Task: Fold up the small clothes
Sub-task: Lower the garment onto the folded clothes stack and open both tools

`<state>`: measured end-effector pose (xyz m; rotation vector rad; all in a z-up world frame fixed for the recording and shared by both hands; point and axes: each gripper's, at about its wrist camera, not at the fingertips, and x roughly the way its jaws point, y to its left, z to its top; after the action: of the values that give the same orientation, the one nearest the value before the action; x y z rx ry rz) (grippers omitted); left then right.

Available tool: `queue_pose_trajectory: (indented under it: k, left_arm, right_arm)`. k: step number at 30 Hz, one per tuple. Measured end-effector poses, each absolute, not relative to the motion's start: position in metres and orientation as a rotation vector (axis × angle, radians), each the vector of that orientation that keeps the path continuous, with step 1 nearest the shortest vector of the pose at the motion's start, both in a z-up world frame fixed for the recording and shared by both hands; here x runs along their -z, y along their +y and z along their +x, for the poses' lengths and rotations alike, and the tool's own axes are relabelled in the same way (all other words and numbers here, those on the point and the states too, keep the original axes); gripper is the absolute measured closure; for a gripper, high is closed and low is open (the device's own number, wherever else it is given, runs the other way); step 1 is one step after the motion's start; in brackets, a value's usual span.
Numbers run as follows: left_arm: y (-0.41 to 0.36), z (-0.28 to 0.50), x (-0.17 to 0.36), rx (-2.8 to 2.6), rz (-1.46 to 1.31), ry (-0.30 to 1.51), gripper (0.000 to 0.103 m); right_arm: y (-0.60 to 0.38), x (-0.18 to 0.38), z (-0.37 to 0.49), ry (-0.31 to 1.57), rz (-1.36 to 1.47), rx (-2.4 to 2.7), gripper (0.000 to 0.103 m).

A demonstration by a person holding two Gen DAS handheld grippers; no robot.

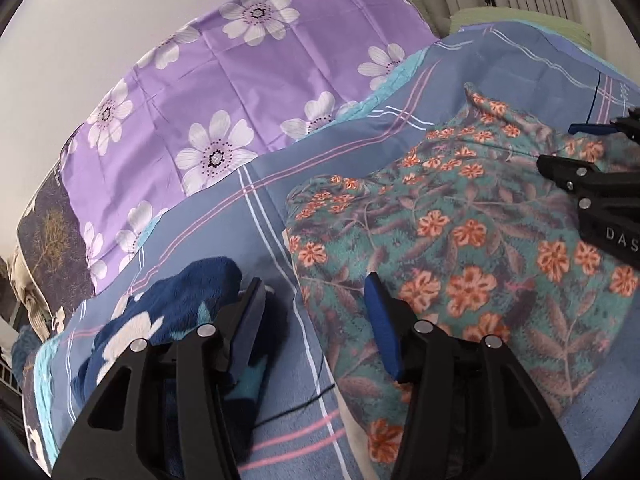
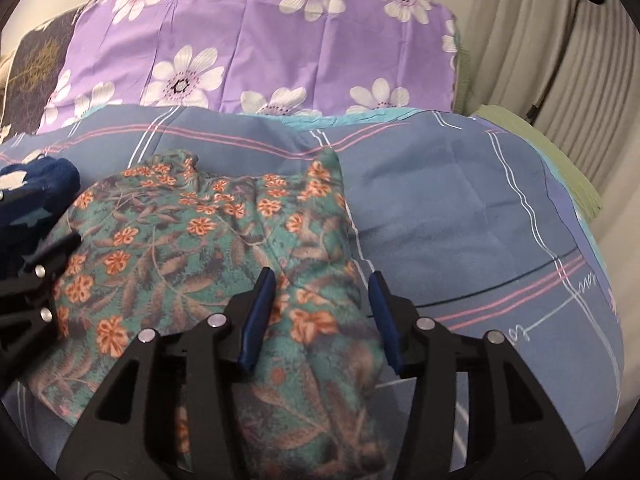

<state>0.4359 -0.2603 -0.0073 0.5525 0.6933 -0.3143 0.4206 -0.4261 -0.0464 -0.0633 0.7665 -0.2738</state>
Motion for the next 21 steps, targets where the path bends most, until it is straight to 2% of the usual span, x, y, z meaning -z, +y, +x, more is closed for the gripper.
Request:
queue_pose_trajectory:
  k: [2, 3, 5, 7, 9, 10, 12, 17, 21]
  left_arm:
    - [-0.257, 0.432, -0.001, 0.323, 0.537, 0.69, 0.046]
    - [-0.254, 0.427, -0.006, 0.321, 0.541, 0.675, 0.04]
    - [-0.248, 0.417, -0.02, 0.345, 0.536, 0.62, 0.019]
    - [-0.241, 0.405, -0.035, 0.405, 0.503, 0.587, 0.012]
    - [-0.234, 0.384, -0.052, 0.44, 0.489, 0.552, 0.012]
    - [-0.232, 0.376, -0.057, 0.453, 0.481, 0.542, 0.008]
    - [-0.224, 0.354, -0.073, 0.483, 0.448, 0.521, 0.002]
    - [-0.204, 0.297, -0.105, 0.524, 0.388, 0.494, 0.002]
    - [-0.186, 0.255, -0.123, 0.535, 0.339, 0.474, 0.002]
  right_arm:
    - [-0.431, 0.044, 0.414, 0.763, -0.023, 0.264, 0.049]
    - [-0.434, 0.042, 0.41, 0.761, -0.009, 0.272, 0.04]
    - [-0.438, 0.032, 0.394, 0.735, 0.026, 0.274, 0.033]
    - [-0.437, 0.019, 0.372, 0.693, 0.035, 0.268, 0.031]
    - [-0.435, 0.002, 0.345, 0.634, 0.032, 0.272, 0.022]
    - [-0.434, -0.007, 0.33, 0.604, 0.04, 0.266, 0.019]
    - [-0.431, -0.023, 0.301, 0.563, 0.063, 0.244, 0.002]
    - [-0.411, -0.045, 0.245, 0.624, 0.049, 0.203, 0.002]
    - [-0.396, -0.059, 0.198, 0.604, 0.041, 0.206, 0.002]
